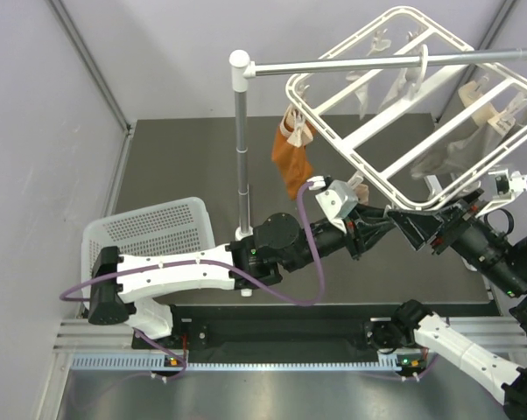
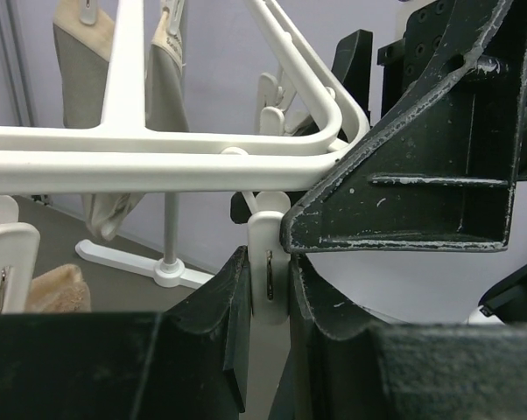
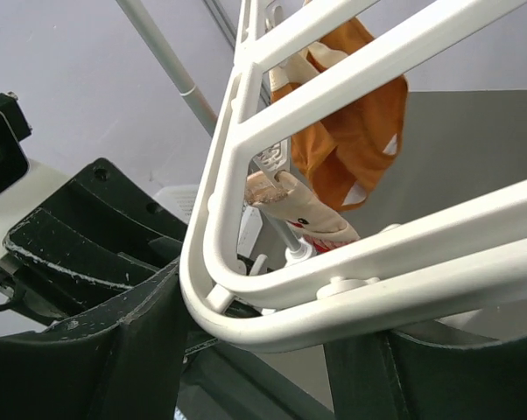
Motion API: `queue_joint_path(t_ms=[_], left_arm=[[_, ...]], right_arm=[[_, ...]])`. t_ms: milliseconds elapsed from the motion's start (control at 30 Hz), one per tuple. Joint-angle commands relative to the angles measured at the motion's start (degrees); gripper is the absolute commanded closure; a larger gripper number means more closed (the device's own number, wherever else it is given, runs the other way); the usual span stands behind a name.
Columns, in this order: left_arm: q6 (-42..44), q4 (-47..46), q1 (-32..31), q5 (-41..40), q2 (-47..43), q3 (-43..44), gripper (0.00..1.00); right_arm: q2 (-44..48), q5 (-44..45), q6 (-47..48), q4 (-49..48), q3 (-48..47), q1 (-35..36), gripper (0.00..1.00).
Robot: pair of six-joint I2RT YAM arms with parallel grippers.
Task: Clip the socks to the hanger
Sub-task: Open the clamp at the hanger.
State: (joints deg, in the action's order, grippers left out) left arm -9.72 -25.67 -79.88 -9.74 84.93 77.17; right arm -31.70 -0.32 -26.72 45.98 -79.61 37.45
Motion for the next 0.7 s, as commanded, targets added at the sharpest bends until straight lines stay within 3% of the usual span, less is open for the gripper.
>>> queue_joint_path(t_ms=[0, 333, 533, 600, 667], left_arm=[[1.36, -0.61, -1.07, 0.95, 1.21, 2.55, 1.00], [5.93, 5.80, -3.97, -7.65, 4.63, 8.52, 1.00], [7.96, 8.88, -5.38, -12.41, 6.39, 11.25, 1.00], [7.70, 9.23, -5.38, -13.02, 6.22, 11.34, 0.84], [7.26, 9.41, -5.46, -14.17, 5.78, 10.81, 0.65]], right_arm=[[-2.13, 2.78, 0.18, -2.03, -0.98, 0.17, 0.45], [-3.71, 2.94, -1.22, -1.59, -1.60, 0.17, 0.52], [-4.33, 4.71, -1.84, 0.34, -1.95, 0.17, 0.64], [-4.16, 4.71, -1.84, 0.43, -1.60, 0.17, 0.73], [-4.07, 4.80, -1.84, 0.34, -0.99, 0.08, 0.90]])
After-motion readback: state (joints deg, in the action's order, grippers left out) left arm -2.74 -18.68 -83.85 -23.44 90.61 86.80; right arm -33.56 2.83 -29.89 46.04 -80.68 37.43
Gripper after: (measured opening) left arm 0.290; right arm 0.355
